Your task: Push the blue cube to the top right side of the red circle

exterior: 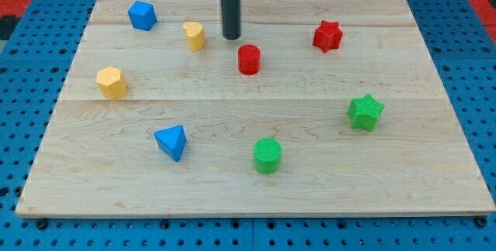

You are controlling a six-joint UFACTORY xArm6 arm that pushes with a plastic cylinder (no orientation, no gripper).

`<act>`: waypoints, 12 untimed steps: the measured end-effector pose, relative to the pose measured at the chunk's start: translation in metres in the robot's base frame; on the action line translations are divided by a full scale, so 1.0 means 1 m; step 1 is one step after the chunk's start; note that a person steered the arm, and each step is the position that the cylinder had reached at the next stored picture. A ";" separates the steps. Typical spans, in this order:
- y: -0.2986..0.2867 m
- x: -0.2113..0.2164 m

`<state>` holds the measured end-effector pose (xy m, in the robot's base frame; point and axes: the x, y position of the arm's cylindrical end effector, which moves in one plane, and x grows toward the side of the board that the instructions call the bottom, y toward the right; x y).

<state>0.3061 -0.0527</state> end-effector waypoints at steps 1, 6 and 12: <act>-0.090 -0.030; -0.246 -0.023; -0.102 -0.067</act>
<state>0.2393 -0.1549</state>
